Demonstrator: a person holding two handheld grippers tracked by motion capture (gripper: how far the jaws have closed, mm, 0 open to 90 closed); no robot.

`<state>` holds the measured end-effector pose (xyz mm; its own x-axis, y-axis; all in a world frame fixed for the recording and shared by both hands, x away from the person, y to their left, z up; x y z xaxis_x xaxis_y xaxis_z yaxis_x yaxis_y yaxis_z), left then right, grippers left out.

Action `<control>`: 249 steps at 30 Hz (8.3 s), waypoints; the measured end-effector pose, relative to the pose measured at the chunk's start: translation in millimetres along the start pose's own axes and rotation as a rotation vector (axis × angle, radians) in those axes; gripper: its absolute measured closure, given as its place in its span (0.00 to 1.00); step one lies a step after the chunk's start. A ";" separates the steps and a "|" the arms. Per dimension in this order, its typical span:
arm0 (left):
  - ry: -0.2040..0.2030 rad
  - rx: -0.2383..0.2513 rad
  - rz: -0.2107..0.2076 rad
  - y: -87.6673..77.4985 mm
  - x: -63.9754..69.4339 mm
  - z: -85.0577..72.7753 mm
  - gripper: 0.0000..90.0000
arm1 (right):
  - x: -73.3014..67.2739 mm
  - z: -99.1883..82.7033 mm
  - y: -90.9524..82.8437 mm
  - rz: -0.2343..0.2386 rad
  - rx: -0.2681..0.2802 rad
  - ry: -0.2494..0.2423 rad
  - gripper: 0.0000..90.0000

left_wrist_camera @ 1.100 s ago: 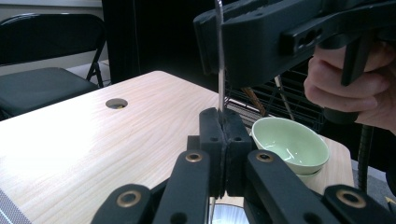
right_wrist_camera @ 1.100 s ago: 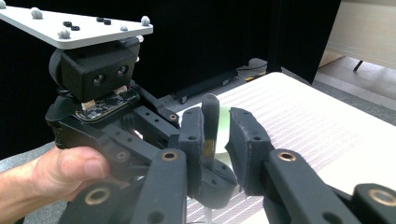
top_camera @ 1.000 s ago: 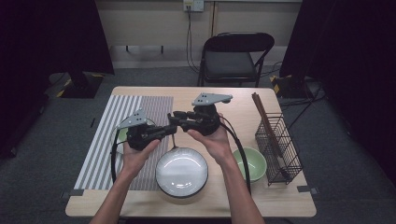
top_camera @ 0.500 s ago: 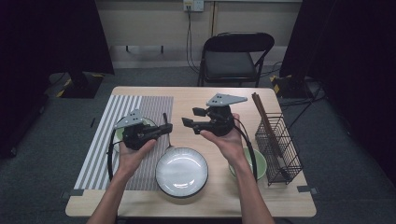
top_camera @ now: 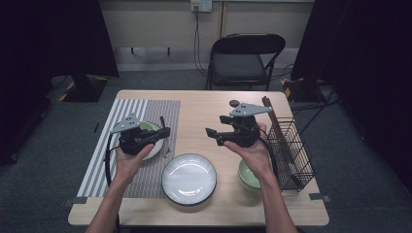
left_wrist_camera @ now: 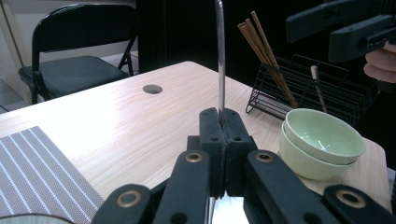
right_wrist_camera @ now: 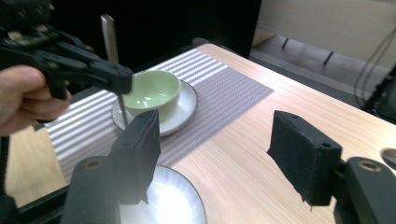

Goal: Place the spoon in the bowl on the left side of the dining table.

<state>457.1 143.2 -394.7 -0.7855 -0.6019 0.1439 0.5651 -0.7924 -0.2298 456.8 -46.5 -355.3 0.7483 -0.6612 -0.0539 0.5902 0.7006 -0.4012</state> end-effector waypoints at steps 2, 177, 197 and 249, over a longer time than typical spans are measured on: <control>-0.004 -0.001 0.005 -2.4 -3.1 -0.1 0.99 | 4.2 -3.6 -3.2 -0.010 -0.003 0.007 0.35; -0.118 -0.112 0.290 -84.9 -57.3 -90.3 0.79 | 81.9 -57.3 -65.3 -0.265 -0.016 0.139 0.17; -0.163 -0.071 0.376 -113.9 -104.4 -96.1 0.79 | 81.9 -56.6 -66.6 -0.266 -0.011 0.135 0.17; -0.164 -0.261 0.208 -75.2 -43.0 -136.5 0.46 | 90.3 -57.1 -71.0 -0.221 -0.014 0.131 0.28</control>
<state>413.9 242.1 -515.0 -0.5977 -0.7722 0.2155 0.6084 -0.6119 -0.5054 465.2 -171.2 -383.9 0.5553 -0.8277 -0.0812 0.7301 0.5319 -0.4289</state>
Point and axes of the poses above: each handheld gripper's, and its own axes: y roughly forward along the jaws, z roughly out of its top, x roughly to its right, the point moved 10 cm from there along y, roughly forward along the jaws, and after that the axes turned 2 degrees about x, right-handed, at the moved point
